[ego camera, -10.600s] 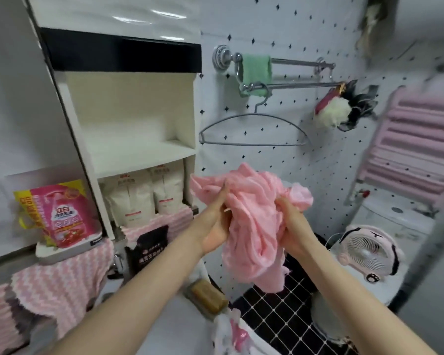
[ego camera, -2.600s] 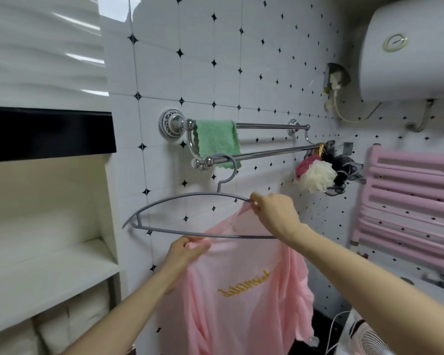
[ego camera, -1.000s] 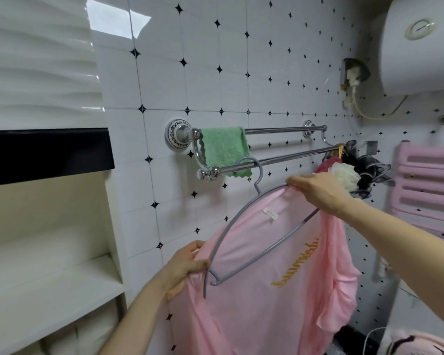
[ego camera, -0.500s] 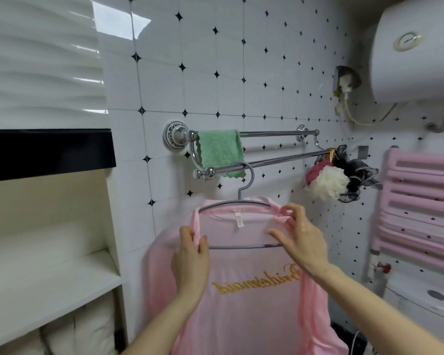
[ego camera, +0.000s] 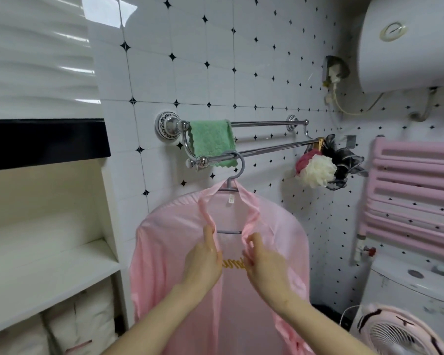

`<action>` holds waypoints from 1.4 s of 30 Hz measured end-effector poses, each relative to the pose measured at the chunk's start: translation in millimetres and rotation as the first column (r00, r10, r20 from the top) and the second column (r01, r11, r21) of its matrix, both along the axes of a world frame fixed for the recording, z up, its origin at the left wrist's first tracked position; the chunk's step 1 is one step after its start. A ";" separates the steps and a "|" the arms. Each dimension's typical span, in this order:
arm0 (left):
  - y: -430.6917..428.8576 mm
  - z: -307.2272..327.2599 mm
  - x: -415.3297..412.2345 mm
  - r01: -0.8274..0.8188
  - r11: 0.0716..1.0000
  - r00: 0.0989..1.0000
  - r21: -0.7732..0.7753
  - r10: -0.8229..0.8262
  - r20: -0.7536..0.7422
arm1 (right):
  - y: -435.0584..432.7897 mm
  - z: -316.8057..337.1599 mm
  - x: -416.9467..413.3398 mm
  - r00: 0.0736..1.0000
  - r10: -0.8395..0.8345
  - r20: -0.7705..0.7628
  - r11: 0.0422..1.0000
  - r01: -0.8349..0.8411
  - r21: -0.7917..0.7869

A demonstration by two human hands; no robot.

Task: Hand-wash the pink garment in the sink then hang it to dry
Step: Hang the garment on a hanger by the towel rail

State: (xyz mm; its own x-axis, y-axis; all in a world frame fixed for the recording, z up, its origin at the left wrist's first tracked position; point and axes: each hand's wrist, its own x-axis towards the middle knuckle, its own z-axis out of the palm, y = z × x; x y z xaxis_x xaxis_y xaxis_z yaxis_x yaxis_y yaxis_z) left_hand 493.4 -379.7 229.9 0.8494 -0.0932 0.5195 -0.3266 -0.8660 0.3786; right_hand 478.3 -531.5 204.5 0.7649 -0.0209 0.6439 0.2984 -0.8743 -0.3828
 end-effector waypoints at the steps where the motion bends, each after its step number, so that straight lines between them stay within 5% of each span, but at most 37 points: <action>1: -3.5 -8.7 -4.2 0.014 1.000 0.997 0.020 -0.012 -0.082 | 6.8 -3.3 -4.5 0.998 0.017 -0.062 1.000 -0.018 -0.017; 4: -10.6 -32.5 -22.2 0.204 0.932 0.928 0.300 -0.086 -0.362 | 16.1 -13.8 -17.8 0.995 0.000 -0.102 0.956 -0.030 -0.291; 6: -4.4 -32.3 -26.9 0.142 0.915 0.946 0.378 -0.012 -0.325 | 5.2 -18.4 -19.7 0.999 -0.035 -0.040 0.903 0.015 -0.429; 8: 7.2 -25.0 -22.3 0.003 0.990 0.999 0.142 0.001 -0.032 | -9.8 -17.1 -19.3 0.996 -0.018 0.082 0.907 0.051 -0.418; 10: 22.6 -8.7 -8.9 0.005 0.984 0.939 -0.176 0.056 0.340 | -21.4 -1.5 -21.4 0.957 0.023 0.289 0.956 0.063 -0.286; 13: 46.0 27.7 25.2 0.025 0.971 0.821 -0.237 0.116 0.559 | -48.3 27.8 -2.1 0.884 -0.142 0.445 0.984 0.077 0.159; 15: 56.1 44.8 44.3 -0.005 0.991 0.873 -0.131 0.068 0.482 | -68.8 40.1 18.6 0.940 -0.162 0.301 0.920 0.033 0.391; 18: 60.9 47.4 58.0 0.044 0.998 0.956 -0.041 -0.030 0.290 | -85.7 59.7 38.9 0.995 0.089 0.044 0.835 -0.099 0.541; 28: 64.4 58.5 63.4 -0.071 0.966 0.991 -0.248 0.040 -0.125 | -96.9 81.4 55.9 0.954 0.277 -0.117 0.797 -0.160 0.582; 34: 64.3 51.6 66.1 -0.095 0.939 0.990 -0.330 0.054 -0.129 | -101.8 92.4 64.8 0.967 0.255 -0.002 0.649 -0.169 0.742; 42: 66.4 54.2 68.1 -0.116 0.938 0.992 -0.325 0.093 -0.084 | -116.1 106.8 87.3 0.855 0.324 -0.404 0.769 0.010 0.639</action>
State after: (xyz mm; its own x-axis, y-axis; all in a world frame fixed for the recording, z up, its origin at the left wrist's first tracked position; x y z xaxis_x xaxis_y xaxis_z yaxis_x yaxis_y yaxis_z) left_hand 561.5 -313.2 284.1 0.8786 0.1646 0.4483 -0.2054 -0.7172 0.6659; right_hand 565.7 -647.6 311.3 0.9875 -0.1227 0.0990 0.0478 -0.3652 -0.9297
